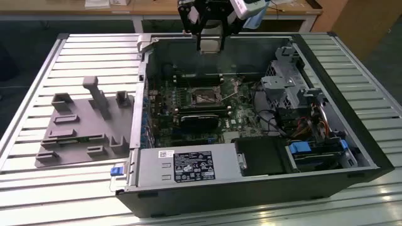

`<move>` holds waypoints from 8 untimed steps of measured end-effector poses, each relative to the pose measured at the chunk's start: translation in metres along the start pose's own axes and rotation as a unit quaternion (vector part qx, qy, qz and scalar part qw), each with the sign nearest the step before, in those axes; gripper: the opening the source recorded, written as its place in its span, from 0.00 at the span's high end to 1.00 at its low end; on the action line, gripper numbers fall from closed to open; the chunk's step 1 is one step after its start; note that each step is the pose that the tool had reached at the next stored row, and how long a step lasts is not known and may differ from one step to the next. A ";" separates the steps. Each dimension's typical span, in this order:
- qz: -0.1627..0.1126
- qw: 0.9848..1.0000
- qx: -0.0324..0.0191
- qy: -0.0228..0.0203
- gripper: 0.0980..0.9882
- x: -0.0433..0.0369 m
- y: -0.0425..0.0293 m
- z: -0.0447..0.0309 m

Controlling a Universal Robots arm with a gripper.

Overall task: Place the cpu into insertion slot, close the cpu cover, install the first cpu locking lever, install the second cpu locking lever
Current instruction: 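Place the cpu into insertion slot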

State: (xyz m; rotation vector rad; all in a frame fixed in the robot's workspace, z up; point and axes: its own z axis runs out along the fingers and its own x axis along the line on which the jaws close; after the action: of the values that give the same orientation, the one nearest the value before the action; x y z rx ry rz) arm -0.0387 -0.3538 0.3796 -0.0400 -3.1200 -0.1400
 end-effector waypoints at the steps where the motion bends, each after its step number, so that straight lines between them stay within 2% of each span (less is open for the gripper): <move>1: 0.000 1.000 0.000 0.000 0.50 0.0000 0.0000 0.0000; 8: 0.000 1.000 0.000 0.000 0.50 0.0000 0.0000 0.0000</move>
State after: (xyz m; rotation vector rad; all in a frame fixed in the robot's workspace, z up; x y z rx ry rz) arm -0.0387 -0.3538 0.3796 -0.0400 -3.1200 -0.1400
